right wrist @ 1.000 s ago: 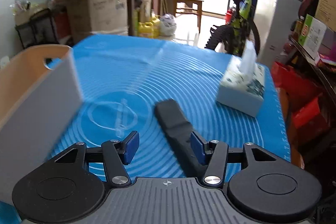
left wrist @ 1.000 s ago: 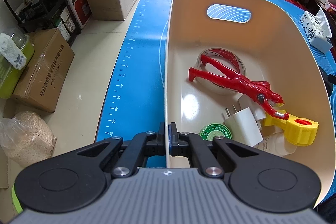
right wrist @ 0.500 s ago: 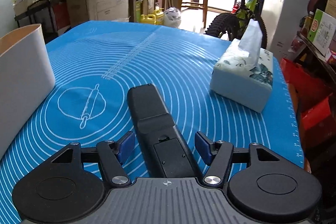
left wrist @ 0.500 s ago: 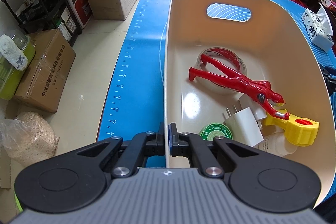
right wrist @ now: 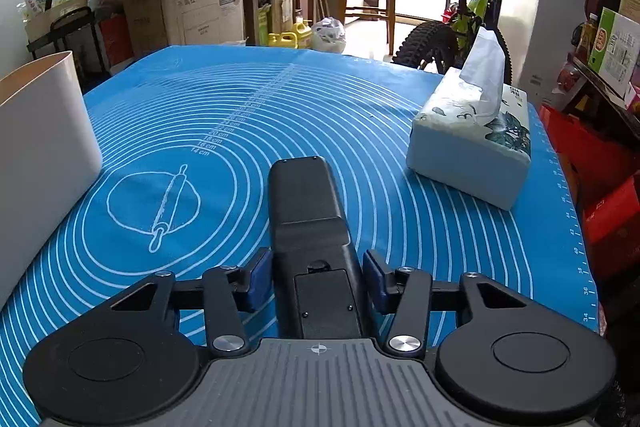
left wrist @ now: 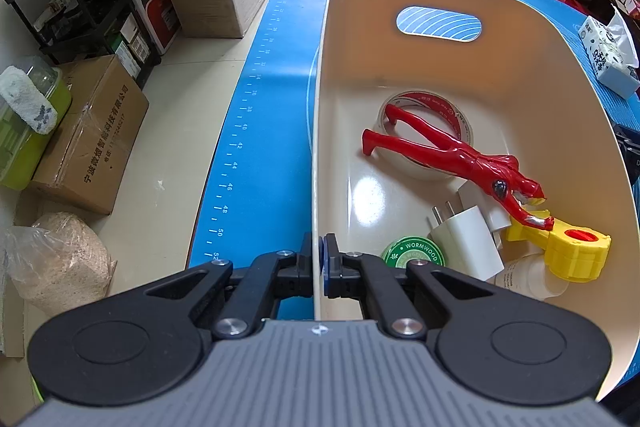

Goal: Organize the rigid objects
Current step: 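Grasp the black remote control with the right tool, then place the black remote into the basket with the right tool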

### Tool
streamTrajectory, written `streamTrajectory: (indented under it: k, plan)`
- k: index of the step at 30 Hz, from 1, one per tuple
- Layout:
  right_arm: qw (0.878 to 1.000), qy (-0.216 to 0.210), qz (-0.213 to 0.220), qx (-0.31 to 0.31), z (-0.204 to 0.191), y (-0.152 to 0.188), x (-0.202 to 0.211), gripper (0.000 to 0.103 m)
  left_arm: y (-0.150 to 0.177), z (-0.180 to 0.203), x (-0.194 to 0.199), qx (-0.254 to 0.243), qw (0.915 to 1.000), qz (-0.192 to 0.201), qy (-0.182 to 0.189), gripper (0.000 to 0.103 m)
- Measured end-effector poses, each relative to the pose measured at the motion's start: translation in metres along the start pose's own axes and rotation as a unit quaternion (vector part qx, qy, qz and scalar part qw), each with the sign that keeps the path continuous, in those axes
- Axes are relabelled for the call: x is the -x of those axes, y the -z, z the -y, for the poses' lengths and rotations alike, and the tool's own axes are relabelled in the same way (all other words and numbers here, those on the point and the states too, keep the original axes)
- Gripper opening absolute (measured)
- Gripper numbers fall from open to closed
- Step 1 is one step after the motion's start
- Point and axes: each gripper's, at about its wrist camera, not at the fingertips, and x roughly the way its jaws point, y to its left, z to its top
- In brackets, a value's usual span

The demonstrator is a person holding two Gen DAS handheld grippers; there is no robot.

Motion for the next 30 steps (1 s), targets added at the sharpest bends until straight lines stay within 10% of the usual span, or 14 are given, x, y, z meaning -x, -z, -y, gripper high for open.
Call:
streamTrajectory:
  k: [30]
  plan:
    - [0.997,0.014,0.07,0.017,-0.038,-0.024,0.064,0.052,0.0,-0.002,0.0,0.0,1.0,0.0,0.0,0.005]
